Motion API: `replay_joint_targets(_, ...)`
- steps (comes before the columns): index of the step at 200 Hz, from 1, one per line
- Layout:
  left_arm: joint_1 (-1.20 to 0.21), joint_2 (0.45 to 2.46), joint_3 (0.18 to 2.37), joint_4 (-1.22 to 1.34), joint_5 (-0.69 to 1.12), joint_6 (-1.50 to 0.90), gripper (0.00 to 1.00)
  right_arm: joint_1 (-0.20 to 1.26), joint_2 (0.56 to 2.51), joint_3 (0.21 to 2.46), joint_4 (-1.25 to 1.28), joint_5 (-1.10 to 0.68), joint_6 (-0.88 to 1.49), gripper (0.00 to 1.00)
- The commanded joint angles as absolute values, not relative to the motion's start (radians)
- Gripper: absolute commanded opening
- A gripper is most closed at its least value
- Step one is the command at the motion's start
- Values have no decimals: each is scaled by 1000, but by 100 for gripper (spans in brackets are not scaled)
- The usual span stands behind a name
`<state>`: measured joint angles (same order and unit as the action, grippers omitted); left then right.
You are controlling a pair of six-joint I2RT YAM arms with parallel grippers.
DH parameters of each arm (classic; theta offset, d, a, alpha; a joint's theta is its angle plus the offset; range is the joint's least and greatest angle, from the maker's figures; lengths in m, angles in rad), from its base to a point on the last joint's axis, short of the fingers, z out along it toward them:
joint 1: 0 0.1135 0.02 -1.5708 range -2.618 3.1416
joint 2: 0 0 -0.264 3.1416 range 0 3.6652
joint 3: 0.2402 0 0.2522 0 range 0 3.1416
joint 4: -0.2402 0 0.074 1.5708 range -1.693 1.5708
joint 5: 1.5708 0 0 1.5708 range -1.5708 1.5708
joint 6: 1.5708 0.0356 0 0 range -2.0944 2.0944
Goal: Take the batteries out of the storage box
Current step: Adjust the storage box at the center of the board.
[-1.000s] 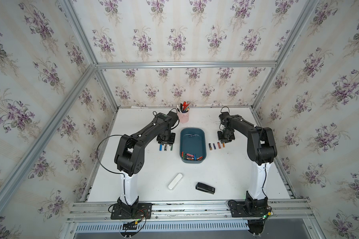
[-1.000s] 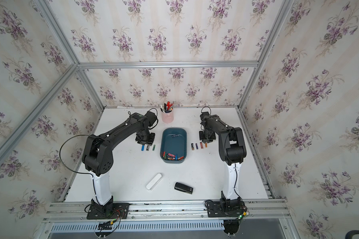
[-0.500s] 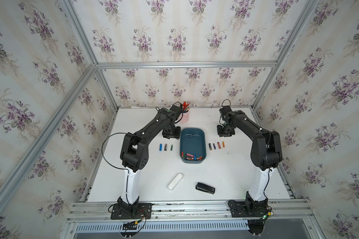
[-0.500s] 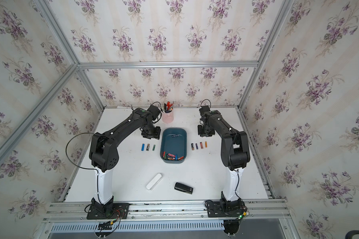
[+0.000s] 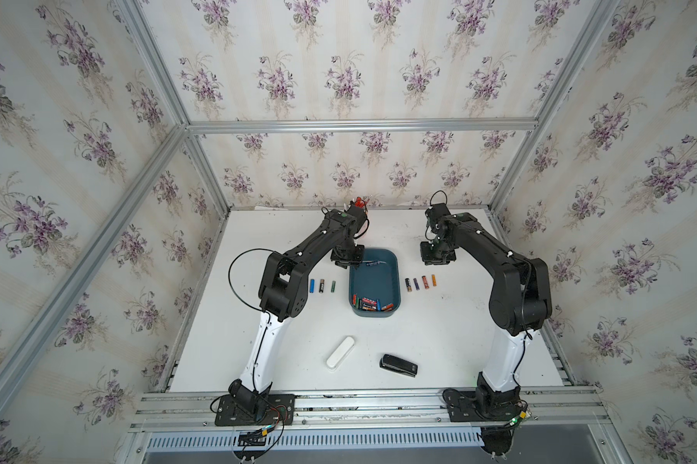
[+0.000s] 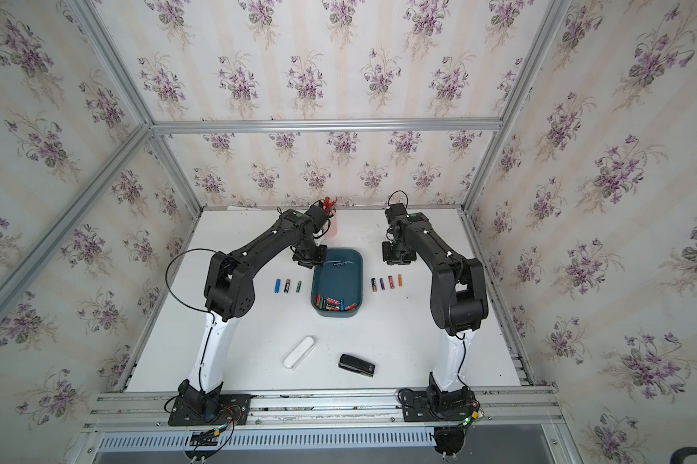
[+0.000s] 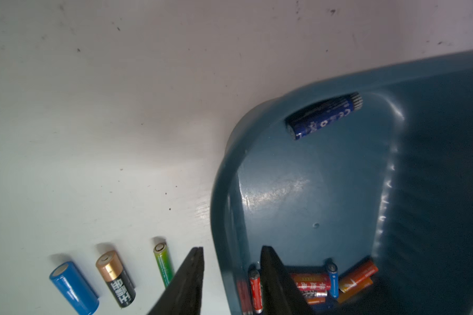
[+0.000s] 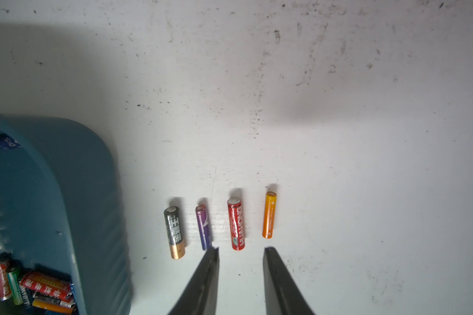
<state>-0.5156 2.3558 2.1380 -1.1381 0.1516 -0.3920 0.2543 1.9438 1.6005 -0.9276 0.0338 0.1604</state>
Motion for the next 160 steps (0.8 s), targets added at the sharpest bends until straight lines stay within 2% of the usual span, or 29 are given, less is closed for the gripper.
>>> replay_joint_targets(1, -515, 2367, 2151, -1183, 125, -382, 29, 255, 1936, 1599, -934, 25, 165, 33)
replay_joint_targets(14, -517, 2371, 2152, -1183, 124, -383, 23, 256, 1937, 1598, -931, 26, 161, 33)
replay_joint_targets(82, -516, 2378, 2183, -1211, 129, -376, 8, 255, 1941, 1595, -917, 15, 152, 33)
replay_joint_targets(119, -516, 2390, 2257, -1288, 117, -366, 4, 255, 1931, 1579, -903, 0, 149, 33)
replay_joint_targets(160, -517, 2427, 2438, -1478, 88, -346, 1, 255, 1928, 1574, -899, -46, 162, 33)
